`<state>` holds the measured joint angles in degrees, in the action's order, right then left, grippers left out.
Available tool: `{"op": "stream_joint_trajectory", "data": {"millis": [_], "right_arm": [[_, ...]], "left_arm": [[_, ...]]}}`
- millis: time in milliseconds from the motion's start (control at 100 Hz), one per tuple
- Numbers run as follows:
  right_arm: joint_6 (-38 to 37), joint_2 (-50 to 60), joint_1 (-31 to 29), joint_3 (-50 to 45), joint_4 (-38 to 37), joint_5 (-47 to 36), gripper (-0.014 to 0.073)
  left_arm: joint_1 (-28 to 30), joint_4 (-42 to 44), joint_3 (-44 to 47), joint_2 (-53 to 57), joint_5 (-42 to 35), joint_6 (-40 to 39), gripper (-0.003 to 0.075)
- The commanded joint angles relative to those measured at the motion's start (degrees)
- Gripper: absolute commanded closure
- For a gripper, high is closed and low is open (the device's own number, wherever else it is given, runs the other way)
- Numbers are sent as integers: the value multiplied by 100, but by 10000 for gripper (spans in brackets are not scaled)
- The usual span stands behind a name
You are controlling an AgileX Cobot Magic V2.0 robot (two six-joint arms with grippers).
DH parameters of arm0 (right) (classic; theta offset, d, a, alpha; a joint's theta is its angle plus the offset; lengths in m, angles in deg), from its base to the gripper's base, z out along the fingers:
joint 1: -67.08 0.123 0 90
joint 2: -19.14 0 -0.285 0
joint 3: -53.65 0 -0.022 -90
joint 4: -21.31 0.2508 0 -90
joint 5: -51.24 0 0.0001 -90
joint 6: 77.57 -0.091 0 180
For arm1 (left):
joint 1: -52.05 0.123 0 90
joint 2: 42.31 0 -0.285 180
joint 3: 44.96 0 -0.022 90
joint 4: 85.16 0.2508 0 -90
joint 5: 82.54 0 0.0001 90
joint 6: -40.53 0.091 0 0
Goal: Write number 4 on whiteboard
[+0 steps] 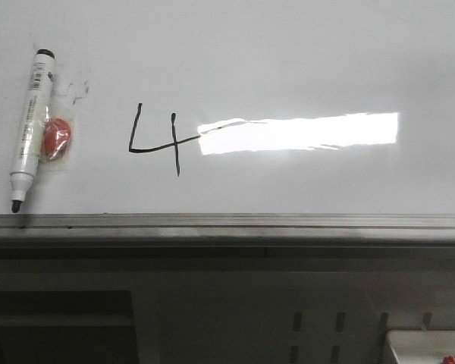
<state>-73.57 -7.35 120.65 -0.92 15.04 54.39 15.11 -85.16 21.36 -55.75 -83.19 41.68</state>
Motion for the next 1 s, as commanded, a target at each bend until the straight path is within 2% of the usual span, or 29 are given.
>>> {"op": "stream_joint_trajectory", "data": {"millis": [0, 400, 490, 730, 900, 990], "right_arm": [[59, -41, -32, 142, -81, -518, 658], [59, -41, -32, 142, -81, -518, 658], [59, -41, -32, 142, -81, -518, 658], [59, -41, -32, 142, -81, -518, 658], [59, -41, -32, 142, -81, -518, 658], [59, -41, -32, 142, -81, -518, 658]], "left_arm": [[13, 0, -156, -59, -470, -37, 741], [138, 60, 48, -59, -400, -37, 741], [607, 81, 143, -50, -241, -37, 741], [2453, 81, 632, 22, -148, -37, 741], [3309, 0, 891, 352, 587, -37, 741], [3573, 0, 1165, 568, 663, -37, 741]]}}
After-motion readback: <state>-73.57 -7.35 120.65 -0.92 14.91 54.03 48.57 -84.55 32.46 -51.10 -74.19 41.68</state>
